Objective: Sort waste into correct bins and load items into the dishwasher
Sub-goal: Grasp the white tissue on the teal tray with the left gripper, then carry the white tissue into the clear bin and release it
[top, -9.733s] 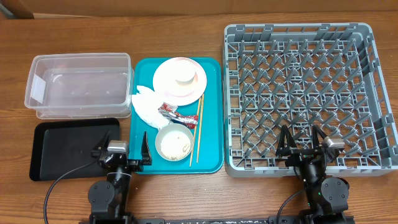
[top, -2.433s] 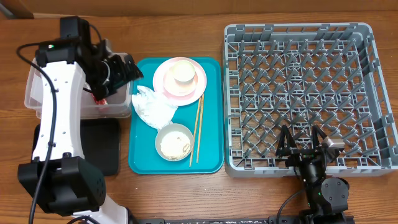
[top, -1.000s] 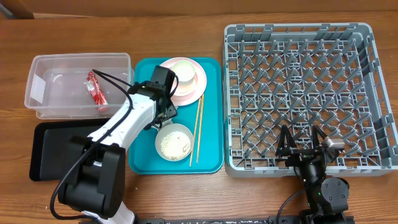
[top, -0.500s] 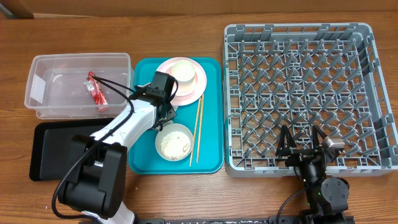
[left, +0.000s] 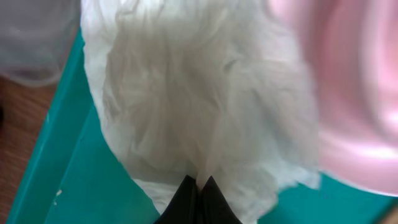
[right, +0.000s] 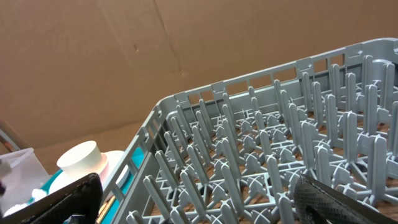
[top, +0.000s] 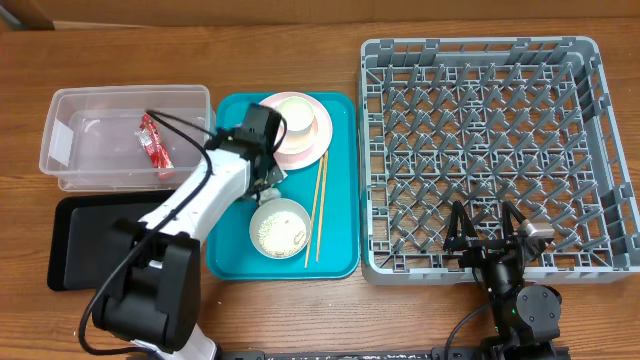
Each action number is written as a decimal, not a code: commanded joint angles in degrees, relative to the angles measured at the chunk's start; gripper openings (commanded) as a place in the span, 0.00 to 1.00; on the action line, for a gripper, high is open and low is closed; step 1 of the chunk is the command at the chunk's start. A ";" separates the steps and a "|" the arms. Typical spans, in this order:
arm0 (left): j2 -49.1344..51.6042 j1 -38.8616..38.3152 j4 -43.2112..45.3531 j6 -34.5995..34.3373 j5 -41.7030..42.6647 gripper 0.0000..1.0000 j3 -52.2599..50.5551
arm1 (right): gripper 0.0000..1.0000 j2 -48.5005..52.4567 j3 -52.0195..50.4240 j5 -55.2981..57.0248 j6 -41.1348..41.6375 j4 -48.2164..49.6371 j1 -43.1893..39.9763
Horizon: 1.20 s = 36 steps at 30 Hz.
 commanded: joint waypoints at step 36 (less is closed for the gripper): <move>9.46 23.63 -4.66 5.25 -8.50 0.05 18.86 | 1.00 -0.46 -0.59 0.66 -0.37 0.33 0.11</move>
